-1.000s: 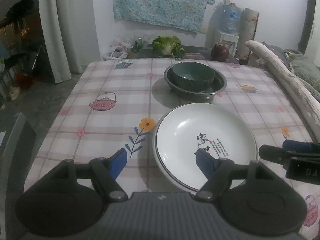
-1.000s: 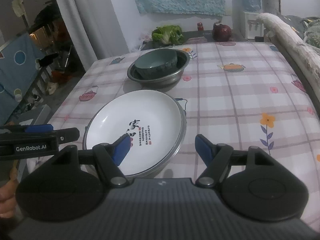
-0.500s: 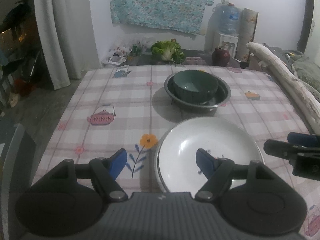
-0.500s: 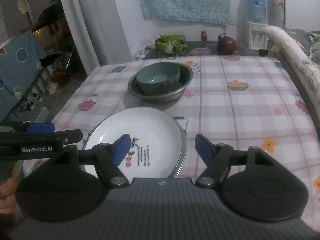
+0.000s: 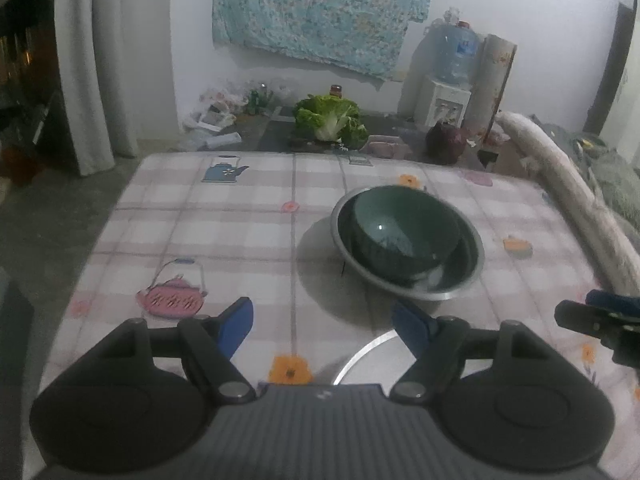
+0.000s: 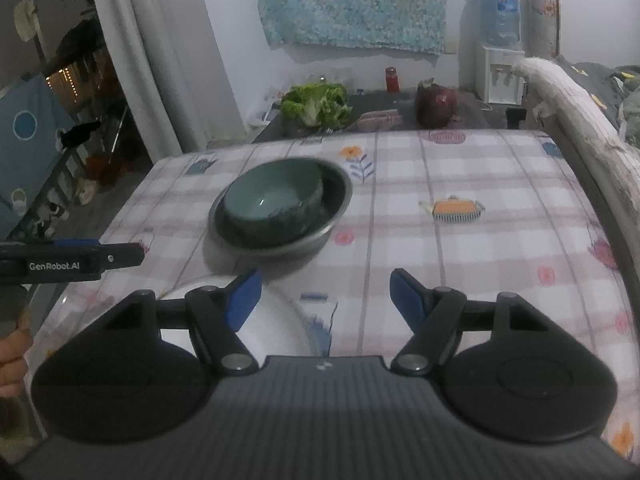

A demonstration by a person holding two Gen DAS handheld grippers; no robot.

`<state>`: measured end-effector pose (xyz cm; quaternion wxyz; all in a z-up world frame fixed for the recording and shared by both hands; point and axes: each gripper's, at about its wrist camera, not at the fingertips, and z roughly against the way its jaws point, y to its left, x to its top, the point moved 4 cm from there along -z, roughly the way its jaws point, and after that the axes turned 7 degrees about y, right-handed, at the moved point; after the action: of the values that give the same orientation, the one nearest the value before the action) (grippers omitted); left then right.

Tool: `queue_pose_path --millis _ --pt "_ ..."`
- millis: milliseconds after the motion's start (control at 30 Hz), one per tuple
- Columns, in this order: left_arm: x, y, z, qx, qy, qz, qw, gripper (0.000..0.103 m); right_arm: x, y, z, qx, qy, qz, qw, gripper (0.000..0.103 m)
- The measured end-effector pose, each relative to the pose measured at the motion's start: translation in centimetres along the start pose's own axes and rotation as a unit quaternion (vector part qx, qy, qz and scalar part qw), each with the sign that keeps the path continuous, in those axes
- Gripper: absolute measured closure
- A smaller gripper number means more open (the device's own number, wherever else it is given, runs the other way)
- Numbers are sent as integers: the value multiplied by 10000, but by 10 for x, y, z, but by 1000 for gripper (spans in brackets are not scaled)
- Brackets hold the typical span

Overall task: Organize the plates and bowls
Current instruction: 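Open both grippers and move them to the steel bowl holding the green bowl, then close both grippers on the rim of the steel bowl holding the green bowl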

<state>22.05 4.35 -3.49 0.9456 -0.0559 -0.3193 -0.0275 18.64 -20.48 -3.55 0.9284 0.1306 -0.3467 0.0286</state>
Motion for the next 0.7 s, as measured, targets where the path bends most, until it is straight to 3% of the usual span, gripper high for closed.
queue_pose_path --millis 133,367,467,700 --pt "23 6 -24 -105 74 185 9997 28 26 -12 -22 198 -4 -129 9997 39" --pt "45 -7 -51 -174 121 53 9998 33 63 -29 -70 462 103 -394 9981 58" --pt "49 -12 -63 -82 180 -40 9998 45 73 -36 -91 459 222 -500 9974 65" --pt "50 -14 -87 -44 481 -51 9988 72 77 -52 -120 584 502 -787 9939 70"
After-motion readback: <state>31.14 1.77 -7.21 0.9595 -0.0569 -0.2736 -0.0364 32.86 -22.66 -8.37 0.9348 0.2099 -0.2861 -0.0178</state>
